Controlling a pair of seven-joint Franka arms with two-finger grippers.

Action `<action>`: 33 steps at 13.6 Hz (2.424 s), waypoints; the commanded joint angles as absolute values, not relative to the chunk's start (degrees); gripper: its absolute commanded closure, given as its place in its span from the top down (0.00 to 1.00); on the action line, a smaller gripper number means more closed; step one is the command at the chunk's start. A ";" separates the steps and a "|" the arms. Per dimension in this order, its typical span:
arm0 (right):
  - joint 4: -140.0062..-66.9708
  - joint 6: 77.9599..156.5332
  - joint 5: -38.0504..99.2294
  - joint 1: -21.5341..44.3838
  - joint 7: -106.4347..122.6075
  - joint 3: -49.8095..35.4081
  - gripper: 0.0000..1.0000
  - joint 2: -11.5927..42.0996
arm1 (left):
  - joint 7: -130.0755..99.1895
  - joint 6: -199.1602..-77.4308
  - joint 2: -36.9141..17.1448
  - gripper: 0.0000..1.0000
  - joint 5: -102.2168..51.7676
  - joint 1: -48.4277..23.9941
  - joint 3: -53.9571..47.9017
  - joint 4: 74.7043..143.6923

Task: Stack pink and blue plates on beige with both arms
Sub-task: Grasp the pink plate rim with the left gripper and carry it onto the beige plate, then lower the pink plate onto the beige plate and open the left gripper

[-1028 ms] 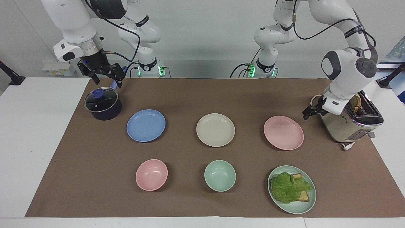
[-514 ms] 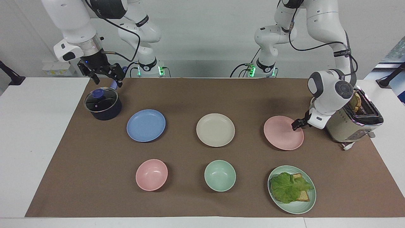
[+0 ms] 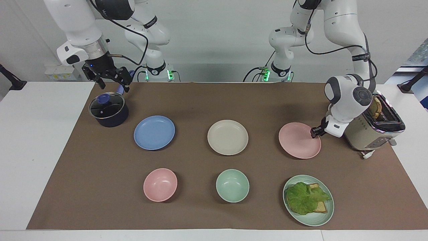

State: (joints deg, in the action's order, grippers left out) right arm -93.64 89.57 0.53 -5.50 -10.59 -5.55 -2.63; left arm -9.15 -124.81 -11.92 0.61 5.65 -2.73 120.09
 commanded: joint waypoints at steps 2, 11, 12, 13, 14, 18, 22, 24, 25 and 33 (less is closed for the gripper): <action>-93.78 89.30 0.35 -5.98 -9.32 -5.89 1.00 -2.81 | -9.14 -115.00 -11.16 0.00 0.09 5.27 -2.72 115.25; -93.78 89.30 0.35 -6.24 -9.14 -5.80 1.00 -2.81 | -10.89 -92.45 -8.80 0.00 -11.68 4.75 -6.66 100.01; -93.78 89.30 0.35 -6.15 -9.14 -5.80 1.00 -2.81 | -14.03 -92.98 -8.62 0.00 -11.69 2.83 -7.64 100.37; -93.78 89.30 0.35 -6.07 -9.14 -5.80 1.00 -2.81 | -18.06 -94.47 -8.53 0.00 -11.69 -0.58 -7.65 100.89; -93.78 89.30 0.35 -6.15 -9.14 -5.80 1.00 -2.81 | -20.89 -97.44 -8.61 0.00 -11.78 -4.27 -7.65 102.46; -93.78 89.30 0.35 -6.24 -9.14 -5.80 1.00 -2.81 | -27.16 -110.46 -9.31 0.00 -13.97 -14.40 -7.73 108.45; -93.78 89.30 0.26 -6.85 -9.05 -5.71 1.00 -2.81 | -28.04 -123.54 -10.72 0.00 -14.15 -20.56 -7.65 115.29; -93.78 89.38 0.26 -7.03 -8.97 -5.71 1.00 -2.81 | -27.86 -125.59 -11.34 0.00 -14.15 -20.83 -7.65 115.58; -93.95 89.38 0.26 -7.03 -8.96 -5.71 1.00 -2.90 | -27.77 -125.77 -11.42 0.50 -14.15 -20.74 -7.56 115.40; -98.42 95.44 0.35 -8.17 -7.92 -5.71 1.00 -3.86 | -22.35 -122.89 -10.99 1.00 -5.20 -13.91 -7.03 113.47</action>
State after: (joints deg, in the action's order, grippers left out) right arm -94.72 92.76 0.53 -7.21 -10.44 -5.36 -2.62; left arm -25.76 -124.81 -12.14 -7.58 -17.38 -7.01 114.02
